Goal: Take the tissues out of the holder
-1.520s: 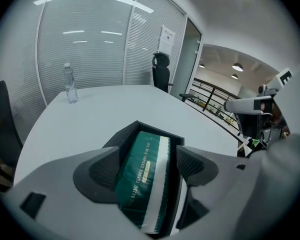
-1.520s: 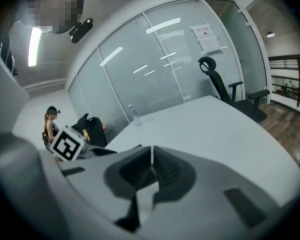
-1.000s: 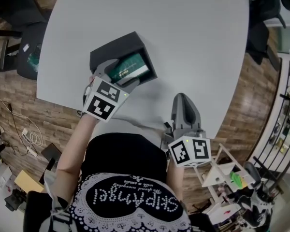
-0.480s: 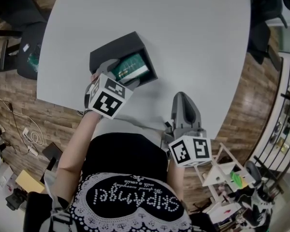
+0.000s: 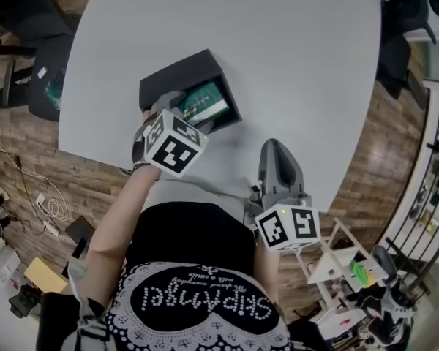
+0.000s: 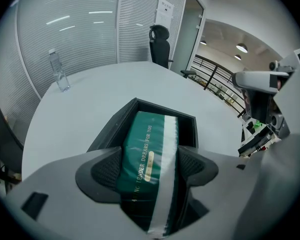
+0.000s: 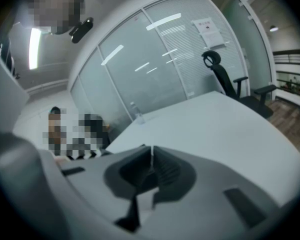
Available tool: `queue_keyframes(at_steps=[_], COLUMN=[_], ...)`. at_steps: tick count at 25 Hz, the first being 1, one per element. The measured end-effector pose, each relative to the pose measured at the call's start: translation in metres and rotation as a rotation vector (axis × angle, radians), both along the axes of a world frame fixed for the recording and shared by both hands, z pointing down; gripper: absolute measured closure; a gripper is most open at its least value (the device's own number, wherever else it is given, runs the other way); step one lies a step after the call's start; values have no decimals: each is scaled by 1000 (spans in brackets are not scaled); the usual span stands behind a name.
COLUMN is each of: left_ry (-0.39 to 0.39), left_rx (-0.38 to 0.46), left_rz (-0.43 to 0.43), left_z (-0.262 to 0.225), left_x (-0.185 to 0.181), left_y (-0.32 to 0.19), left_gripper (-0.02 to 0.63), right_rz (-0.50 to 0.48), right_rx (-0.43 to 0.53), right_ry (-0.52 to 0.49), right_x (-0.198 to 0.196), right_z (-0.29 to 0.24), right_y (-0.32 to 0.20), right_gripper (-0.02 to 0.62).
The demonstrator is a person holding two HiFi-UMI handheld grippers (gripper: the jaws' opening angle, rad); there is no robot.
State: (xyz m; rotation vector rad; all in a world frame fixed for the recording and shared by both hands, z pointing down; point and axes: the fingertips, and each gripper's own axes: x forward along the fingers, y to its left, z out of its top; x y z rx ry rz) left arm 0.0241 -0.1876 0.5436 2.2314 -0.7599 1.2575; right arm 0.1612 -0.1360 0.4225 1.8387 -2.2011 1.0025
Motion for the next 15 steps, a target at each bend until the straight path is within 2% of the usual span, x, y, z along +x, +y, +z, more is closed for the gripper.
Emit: queue_keyframes(at_steps=[15], left_ry=[-4], left_rx=[-13], left_rz=[6], left_z=[0], left_x=[-1], left_y=[0], left_gripper=[242], right_rz=[15], right_rx=[0], right_ry=[4], right_x=[2], right_z=[-1], right_y=[5], right_gripper=[560])
